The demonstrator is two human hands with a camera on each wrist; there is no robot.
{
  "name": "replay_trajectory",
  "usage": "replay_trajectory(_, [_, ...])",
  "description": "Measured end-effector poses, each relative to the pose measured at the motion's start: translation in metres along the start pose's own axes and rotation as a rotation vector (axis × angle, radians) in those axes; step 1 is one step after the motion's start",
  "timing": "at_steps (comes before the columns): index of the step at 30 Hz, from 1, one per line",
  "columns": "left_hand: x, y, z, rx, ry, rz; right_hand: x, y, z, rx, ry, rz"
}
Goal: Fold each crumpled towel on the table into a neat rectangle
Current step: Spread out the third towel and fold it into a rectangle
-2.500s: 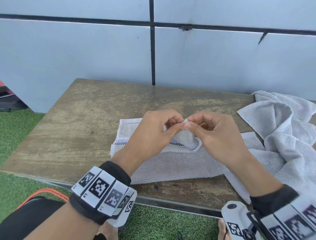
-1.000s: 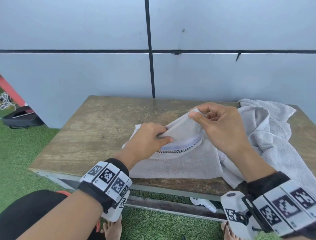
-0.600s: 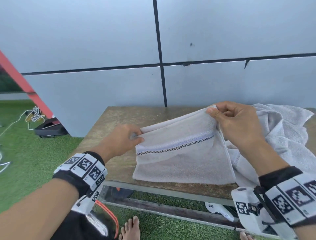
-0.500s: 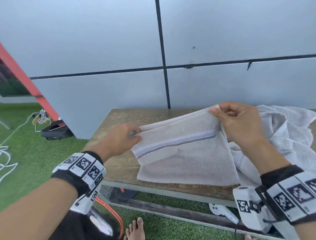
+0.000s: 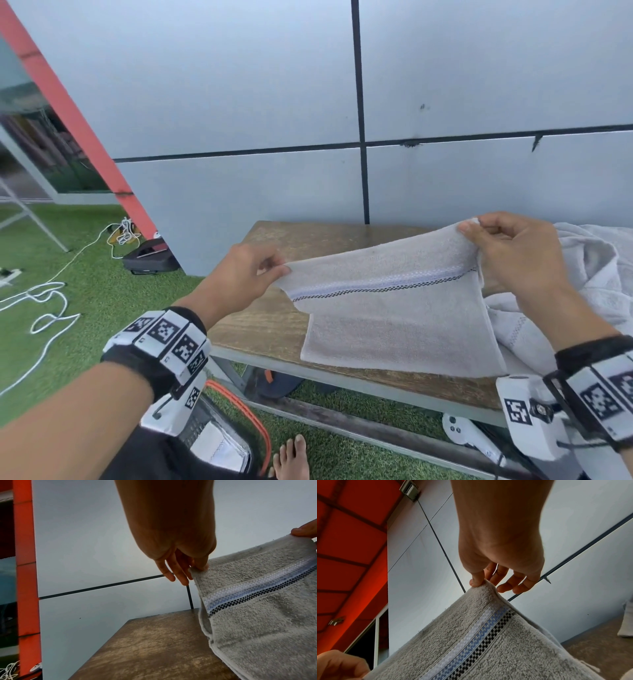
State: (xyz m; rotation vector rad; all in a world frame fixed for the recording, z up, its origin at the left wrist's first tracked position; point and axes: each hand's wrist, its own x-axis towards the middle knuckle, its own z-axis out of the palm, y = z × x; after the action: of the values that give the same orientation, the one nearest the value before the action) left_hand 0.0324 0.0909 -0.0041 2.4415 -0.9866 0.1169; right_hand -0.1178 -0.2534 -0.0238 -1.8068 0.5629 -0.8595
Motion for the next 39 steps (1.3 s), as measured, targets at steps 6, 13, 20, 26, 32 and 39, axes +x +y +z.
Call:
replay_trajectory(6, [-0.016,-0.002,0.008,0.050,-0.174,-0.085,-0.009,0.006,0.001,-0.097,-0.090,-0.040])
replay_trajectory(13, [-0.044,-0.014,0.084,0.031,-0.390,-0.129,-0.021,0.025,-0.002,-0.548,-0.495,-0.138])
replay_trajectory(20, [-0.031,-0.016,0.111,-0.042,-0.192,-0.062,-0.021,0.030,-0.009,-0.556,-0.526,-0.080])
replay_trajectory(26, [-0.009,-0.011,0.125,-0.102,-0.164,-0.218,-0.022,0.027,-0.010,-0.574,-0.549,-0.068])
replay_trajectory(32, [0.001,-0.002,0.134,-0.161,-0.074,-0.203,-0.019,0.033,-0.013,-0.577,-0.538,-0.094])
replay_trajectory(39, [-0.020,0.016,0.093,-0.329,0.181,-0.125,-0.018,0.035,-0.023,-0.567,-0.493,-0.073])
